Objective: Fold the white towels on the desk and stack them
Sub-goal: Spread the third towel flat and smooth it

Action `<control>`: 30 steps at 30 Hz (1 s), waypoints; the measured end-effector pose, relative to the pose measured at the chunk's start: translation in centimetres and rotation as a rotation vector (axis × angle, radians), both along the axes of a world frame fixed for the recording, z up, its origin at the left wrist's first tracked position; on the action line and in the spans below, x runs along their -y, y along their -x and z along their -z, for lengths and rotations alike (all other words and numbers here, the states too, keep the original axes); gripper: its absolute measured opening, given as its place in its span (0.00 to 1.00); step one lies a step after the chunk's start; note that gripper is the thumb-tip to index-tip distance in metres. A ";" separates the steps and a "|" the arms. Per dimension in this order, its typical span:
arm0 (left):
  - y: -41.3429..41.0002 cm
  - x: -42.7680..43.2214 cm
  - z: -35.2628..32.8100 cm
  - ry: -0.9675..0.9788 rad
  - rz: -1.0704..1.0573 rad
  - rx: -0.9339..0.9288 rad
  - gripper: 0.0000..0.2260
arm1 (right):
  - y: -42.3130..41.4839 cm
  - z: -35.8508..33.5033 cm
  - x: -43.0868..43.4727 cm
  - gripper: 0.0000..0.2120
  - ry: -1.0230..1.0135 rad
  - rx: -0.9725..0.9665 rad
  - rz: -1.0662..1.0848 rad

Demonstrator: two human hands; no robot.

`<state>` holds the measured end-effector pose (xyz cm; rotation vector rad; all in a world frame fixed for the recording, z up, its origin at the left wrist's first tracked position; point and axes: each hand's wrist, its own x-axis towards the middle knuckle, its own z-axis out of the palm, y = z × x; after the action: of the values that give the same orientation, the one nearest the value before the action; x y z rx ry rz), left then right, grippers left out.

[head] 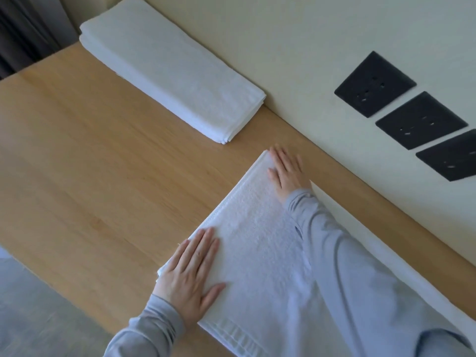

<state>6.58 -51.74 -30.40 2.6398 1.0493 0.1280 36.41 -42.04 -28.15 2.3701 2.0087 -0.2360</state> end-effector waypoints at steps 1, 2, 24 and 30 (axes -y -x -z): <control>0.0 0.0 0.0 0.004 -0.001 -0.002 0.33 | 1.1 -0.4 0.4 0.25 -0.052 0.023 0.026; 0.0 0.0 -0.1 0.003 -0.004 -0.003 0.33 | 2.7 -0.7 1.2 0.26 -0.112 0.013 0.012; -4.4 -1.1 -2.5 -0.012 -0.031 0.043 0.26 | 10.8 -0.8 13.9 0.26 -0.194 -0.053 0.341; -4.9 -2.4 -1.4 -0.030 0.096 -0.042 0.26 | 13.0 1.0 18.6 0.26 -0.069 -0.042 0.428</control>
<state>11.47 -49.36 -28.97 2.7255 0.9381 0.0690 23.36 -60.61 -29.17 2.8377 1.5211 -0.2278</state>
